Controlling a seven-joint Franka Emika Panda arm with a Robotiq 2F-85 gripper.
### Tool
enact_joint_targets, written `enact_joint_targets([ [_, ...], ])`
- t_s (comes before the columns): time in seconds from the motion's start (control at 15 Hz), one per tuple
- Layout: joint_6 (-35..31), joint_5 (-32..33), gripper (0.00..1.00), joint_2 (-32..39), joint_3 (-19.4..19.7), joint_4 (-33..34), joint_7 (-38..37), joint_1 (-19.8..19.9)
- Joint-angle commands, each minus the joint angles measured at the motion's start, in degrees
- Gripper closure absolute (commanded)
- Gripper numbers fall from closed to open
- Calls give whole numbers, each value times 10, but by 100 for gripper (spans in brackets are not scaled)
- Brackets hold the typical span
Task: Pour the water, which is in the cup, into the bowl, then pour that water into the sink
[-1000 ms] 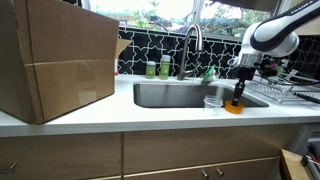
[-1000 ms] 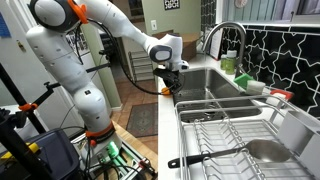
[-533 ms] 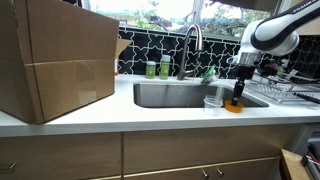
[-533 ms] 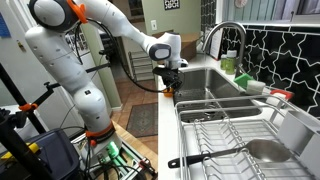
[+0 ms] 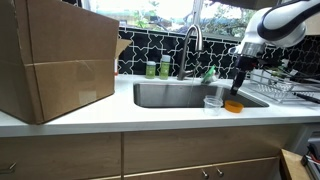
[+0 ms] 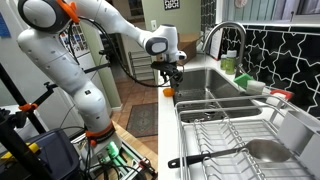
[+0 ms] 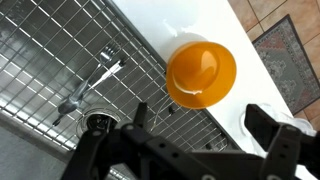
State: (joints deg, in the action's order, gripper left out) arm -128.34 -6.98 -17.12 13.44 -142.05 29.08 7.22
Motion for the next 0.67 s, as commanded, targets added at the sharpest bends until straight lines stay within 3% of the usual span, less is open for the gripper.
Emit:
enact_joint_targets([
  [0.0,-18,35,0,-62,-18,-15,-74,9],
  [0.4,15,15,0,-138,-39,-4,-226,13],
  [0.6,19,68,0,-162,-61,-7,-269,35],
])
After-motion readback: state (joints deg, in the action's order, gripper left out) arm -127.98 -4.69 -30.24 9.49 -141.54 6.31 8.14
